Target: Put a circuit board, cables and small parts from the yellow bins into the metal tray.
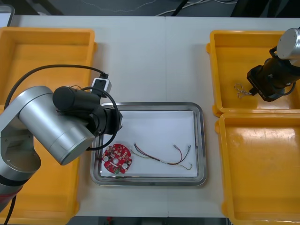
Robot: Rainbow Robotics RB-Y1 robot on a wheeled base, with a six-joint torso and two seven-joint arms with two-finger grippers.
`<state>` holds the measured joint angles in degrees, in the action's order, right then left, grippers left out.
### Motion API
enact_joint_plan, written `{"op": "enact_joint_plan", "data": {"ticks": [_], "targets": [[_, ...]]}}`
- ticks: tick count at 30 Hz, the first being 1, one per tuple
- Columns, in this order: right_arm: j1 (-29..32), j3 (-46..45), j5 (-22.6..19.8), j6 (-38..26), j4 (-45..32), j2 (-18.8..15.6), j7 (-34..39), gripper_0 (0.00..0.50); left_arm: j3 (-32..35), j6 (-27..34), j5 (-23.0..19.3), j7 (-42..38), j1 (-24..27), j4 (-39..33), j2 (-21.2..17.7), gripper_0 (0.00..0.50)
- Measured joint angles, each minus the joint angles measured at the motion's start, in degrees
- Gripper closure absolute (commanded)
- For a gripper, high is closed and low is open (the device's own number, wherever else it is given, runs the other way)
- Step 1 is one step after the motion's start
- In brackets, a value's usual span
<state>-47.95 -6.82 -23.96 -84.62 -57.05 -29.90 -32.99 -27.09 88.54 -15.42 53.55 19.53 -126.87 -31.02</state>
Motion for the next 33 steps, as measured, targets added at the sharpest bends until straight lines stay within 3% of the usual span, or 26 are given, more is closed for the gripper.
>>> {"op": "enact_joint_plan", "data": {"ticks": [7,19,25,30,33], "targets": [[0.0,0.0,0.2,-0.7,-0.8,0.0,-0.1,0.5,-0.4,-1.9,0.4,0.0,-2.0,0.0,0.0,0.5],[-0.1,0.0,0.7,-14.1,-16.1,-0.2,-2.0,0.5,-1.7,-5.5,2.7,0.0,-4.2,0.0,-0.2,0.5],[-0.1,0.0,0.6,-20.3,-22.1,-0.8,-17.8,0.5,-1.8,-7.4,3.5,-0.2,-5.4,0.1,-1.0,0.5],[-0.1,0.0,-0.3,-24.8,-25.5,-1.4,-22.8,0.5,-2.5,-9.7,4.4,-0.3,-5.5,1.9,-1.2,0.5],[-0.1,0.0,-1.2,-25.0,-27.7,-1.7,-32.4,0.5,-2.7,-10.6,4.7,-0.3,-5.5,2.9,-1.2,0.5]]}}
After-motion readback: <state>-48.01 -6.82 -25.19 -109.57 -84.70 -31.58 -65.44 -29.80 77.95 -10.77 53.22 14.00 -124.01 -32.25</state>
